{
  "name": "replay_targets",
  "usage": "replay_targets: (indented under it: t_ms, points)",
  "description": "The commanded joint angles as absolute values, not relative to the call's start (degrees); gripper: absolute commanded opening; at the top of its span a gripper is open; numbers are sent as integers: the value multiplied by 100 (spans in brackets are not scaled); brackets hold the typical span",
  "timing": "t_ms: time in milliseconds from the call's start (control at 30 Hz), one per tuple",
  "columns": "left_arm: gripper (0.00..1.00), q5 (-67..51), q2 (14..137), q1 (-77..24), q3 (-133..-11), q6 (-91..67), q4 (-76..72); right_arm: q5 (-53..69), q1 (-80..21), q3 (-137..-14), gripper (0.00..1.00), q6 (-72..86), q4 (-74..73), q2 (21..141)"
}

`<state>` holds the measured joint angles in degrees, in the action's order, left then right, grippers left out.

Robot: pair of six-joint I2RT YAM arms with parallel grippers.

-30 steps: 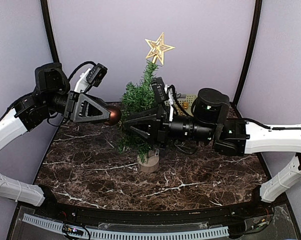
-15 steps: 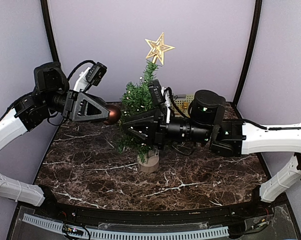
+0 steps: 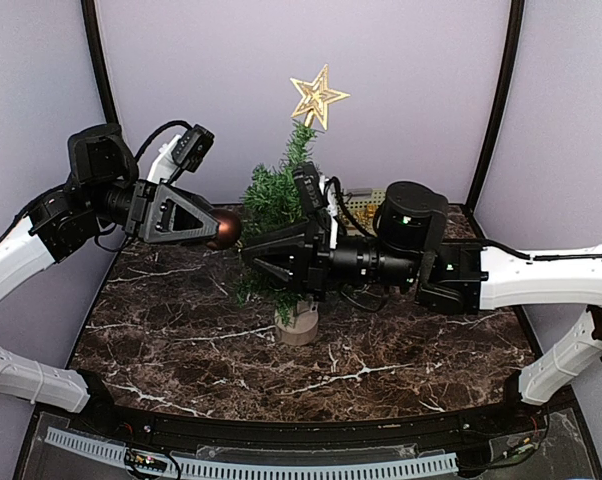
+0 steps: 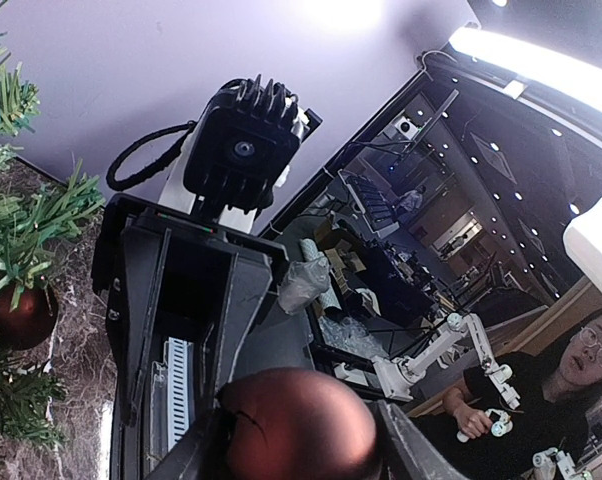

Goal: Decorate the small christmas tree
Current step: Hang the ornament ball on the branch.

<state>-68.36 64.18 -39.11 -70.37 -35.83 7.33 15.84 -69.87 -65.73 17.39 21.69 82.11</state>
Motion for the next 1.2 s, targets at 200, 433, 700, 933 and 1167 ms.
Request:
replay_targets:
  t_ms: [200, 433, 700, 933, 1167]
  points:
    - [50, -6989, 6424, -3890, -7113, -3630, 496, 1731, -7090, -6718, 28, 1582, 2517, 8358]
    - [50, -7011, 6433, -3891, -7106, -3633, 471, 1700, -7100, -6596, 30, 1685, 2819, 8307]
    - [50, -7009, 6387, -3891, -7077, -3680, 385, 1659, -7096, -6614, 30, 1806, 3072, 8429]
    - [49, -6991, 6326, -3886, -6976, -3762, 242, 1708, -7102, -6627, 30, 1960, 3394, 8544]
    - [50, -6967, 6278, -3887, -6940, -3768, 153, 1773, -7104, -6649, 30, 2171, 3823, 8709]
